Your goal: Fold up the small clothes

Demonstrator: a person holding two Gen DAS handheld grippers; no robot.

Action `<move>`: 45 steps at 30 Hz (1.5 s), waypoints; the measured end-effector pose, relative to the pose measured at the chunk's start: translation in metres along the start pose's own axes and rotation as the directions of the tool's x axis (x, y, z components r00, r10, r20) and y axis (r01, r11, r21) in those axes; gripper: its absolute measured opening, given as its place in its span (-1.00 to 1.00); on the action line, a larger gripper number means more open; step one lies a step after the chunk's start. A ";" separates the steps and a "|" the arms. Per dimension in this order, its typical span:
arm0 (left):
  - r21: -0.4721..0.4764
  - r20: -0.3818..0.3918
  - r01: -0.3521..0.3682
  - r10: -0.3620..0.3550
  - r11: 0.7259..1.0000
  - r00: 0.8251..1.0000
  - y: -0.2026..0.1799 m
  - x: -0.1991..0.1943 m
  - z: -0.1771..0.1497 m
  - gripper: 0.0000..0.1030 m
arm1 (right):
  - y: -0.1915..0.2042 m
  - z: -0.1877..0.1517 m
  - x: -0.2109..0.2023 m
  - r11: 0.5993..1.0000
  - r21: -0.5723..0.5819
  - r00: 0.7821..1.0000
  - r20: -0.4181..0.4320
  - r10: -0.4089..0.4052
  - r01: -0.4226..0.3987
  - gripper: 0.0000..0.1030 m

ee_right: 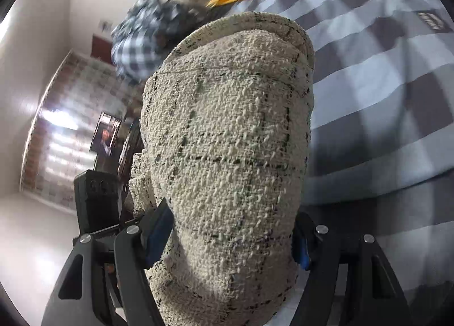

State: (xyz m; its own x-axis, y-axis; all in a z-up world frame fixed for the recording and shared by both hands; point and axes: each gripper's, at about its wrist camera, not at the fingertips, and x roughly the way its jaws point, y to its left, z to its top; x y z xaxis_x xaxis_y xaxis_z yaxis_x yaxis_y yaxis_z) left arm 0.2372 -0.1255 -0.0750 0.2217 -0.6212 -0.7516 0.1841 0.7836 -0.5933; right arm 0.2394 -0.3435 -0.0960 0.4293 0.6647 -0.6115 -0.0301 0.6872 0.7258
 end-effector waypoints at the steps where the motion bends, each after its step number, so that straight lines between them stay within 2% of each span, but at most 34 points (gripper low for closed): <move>1: 0.004 -0.011 0.001 -0.001 1.000 1.000 -0.008 0.013 0.005 0.04 | -0.011 0.004 -0.006 1.000 0.023 1.000 0.011 -0.014 0.014 0.29; 6: 0.007 -0.061 0.014 -0.013 1.000 0.998 -0.020 0.071 0.016 0.01 | -0.056 0.016 -0.015 0.992 0.087 0.995 0.012 -0.097 0.096 0.29; 9: -0.014 -0.083 0.022 -0.023 1.000 0.996 -0.010 0.102 0.017 0.00 | -0.086 0.016 -0.004 0.987 0.129 0.995 -0.031 -0.095 0.098 0.29; 10: -0.024 -0.075 0.043 -0.044 0.999 0.996 -0.002 0.107 0.018 0.01 | -0.099 0.016 0.001 0.986 0.146 0.997 -0.042 -0.069 0.075 0.30; 11: -0.045 -0.064 0.094 -0.097 0.995 0.993 0.011 0.108 0.018 0.04 | -0.103 0.015 -0.003 0.986 0.161 0.998 -0.044 -0.045 0.052 0.32; 14: -0.128 -0.052 0.253 -0.261 0.959 0.964 0.048 0.103 0.012 0.20 | -0.126 0.015 -0.006 0.972 0.227 0.997 -0.041 0.067 -0.056 0.35; 15: -0.147 -0.053 0.273 -0.283 0.951 0.958 0.055 0.104 0.011 0.35 | -0.127 0.012 -0.005 0.970 0.232 0.996 -0.047 0.082 -0.069 0.36; 16: -0.157 -0.059 0.265 -0.276 0.951 0.959 0.060 0.104 0.011 0.46 | -0.126 0.010 -0.004 0.971 0.230 0.996 -0.050 0.079 -0.066 0.42; 17: -0.150 -0.060 0.234 -0.245 0.961 0.968 0.060 0.103 0.011 0.62 | -0.124 0.011 -0.004 0.973 0.227 0.997 -0.053 0.063 -0.049 0.51; 18: -0.138 -0.060 0.213 -0.223 0.967 0.973 0.059 0.102 0.013 0.67 | -0.122 0.010 -0.004 0.974 0.227 0.998 -0.056 0.029 -0.015 0.59; 19: -0.125 -0.063 0.185 -0.194 0.975 0.979 0.055 0.096 0.012 0.68 | -0.120 0.010 -0.003 0.968 0.251 0.998 -0.061 -0.017 0.032 0.76; 20: -0.114 -0.066 0.148 -0.156 0.982 0.986 0.050 0.090 0.013 0.70 | -0.121 0.010 -0.008 0.957 0.281 0.996 -0.069 -0.053 0.070 0.82; 21: -0.096 -0.065 0.105 -0.112 0.990 0.992 0.044 0.082 0.013 0.73 | -0.113 0.005 -0.018 0.940 0.316 0.992 -0.070 -0.108 0.124 0.82; 23: -0.012 -0.032 -0.024 0.023 1.000 0.999 0.025 0.060 0.017 0.74 | -0.082 0.009 -0.029 0.926 0.301 0.972 -0.022 -0.233 0.229 0.82; 24: 0.044 0.013 -0.130 0.130 0.991 0.991 0.014 0.044 0.019 0.75 | -0.064 0.006 -0.044 0.910 0.273 0.944 0.027 -0.330 0.311 0.84; 25: 0.081 0.049 -0.201 0.198 0.976 0.979 0.012 0.031 0.017 0.75 | -0.043 0.001 -0.063 0.884 0.252 0.899 0.096 -0.427 0.393 0.84; 26: 0.113 0.091 -0.280 0.271 0.953 0.958 0.008 0.014 0.013 0.75 | -0.024 -0.007 -0.082 0.861 0.251 0.857 0.161 -0.489 0.443 0.84; 28: 0.143 0.172 -0.388 0.363 0.911 0.916 -0.001 -0.021 0.002 0.80 | -0.010 -0.024 -0.112 0.845 0.274 0.819 0.239 -0.522 0.459 0.84; 30: 0.133 0.264 -0.419 0.375 0.898 0.889 -0.003 -0.058 -0.019 1.00 | 0.004 -0.047 -0.139 0.837 0.291 0.793 0.285 -0.538 0.463 0.84; 32: 0.105 0.355 -0.451 0.390 0.886 0.849 -0.007 -0.092 -0.042 1.00 | 0.016 -0.069 -0.159 0.817 0.278 0.779 0.261 -0.570 0.505 0.84; 33: 0.098 0.374 -0.459 0.395 0.883 0.839 -0.001 -0.108 -0.052 1.00 | 0.022 -0.070 -0.160 0.810 0.266 0.774 0.250 -0.582 0.523 0.84; 34: 0.095 0.394 -0.463 0.394 0.881 0.831 -0.002 -0.124 -0.066 1.00 | 0.039 -0.082 -0.166 0.789 0.233 0.754 0.233 -0.613 0.569 0.84; 36: 0.098 0.420 -0.452 0.375 0.886 0.826 -0.002 -0.154 -0.093 1.00 | 0.050 -0.076 -0.155 0.760 0.185 0.723 0.236 -0.650 0.623 0.84; 37: 0.102 0.431 -0.447 0.366 0.889 0.825 -0.002 -0.164 -0.105 1.00 | 0.058 -0.078 -0.148 0.754 0.144 0.715 0.247 -0.654 0.641 0.84; 38: 0.107 0.438 -0.447 0.361 0.888 0.823 -0.004 -0.174 -0.116 1.00 | 0.065 -0.086 -0.143 0.754 0.098 0.715 0.257 -0.650 0.650 0.84; 41: 0.133 0.446 -0.461 0.362 0.877 0.819 -0.013 -0.180 -0.138 1.00 | 0.081 -0.096 -0.115 0.764 -0.022 0.741 0.267 -0.617 0.644 0.84; 43: 0.153 0.475 -0.479 0.360 0.864 0.803 -0.018 -0.186 -0.155 1.00 | 0.088 -0.113 -0.107 0.771 -0.065 0.758 0.253 -0.601 0.633 0.84; 45: 0.174 0.501 -0.488 0.349 0.855 0.791 -0.022 -0.185 -0.166 1.00 | 0.090 -0.126 -0.101 0.753 -0.072 0.746 0.228 -0.626 0.654 0.84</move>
State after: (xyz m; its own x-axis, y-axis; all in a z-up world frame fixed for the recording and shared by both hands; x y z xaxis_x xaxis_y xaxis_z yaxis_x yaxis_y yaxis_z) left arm 0.0333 -0.0269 0.0291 0.7200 -0.2213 -0.6578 0.2163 0.9721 -0.0902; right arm 0.0793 -0.3119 -0.0081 0.5452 -0.0010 -0.8383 0.1934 0.9732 0.1246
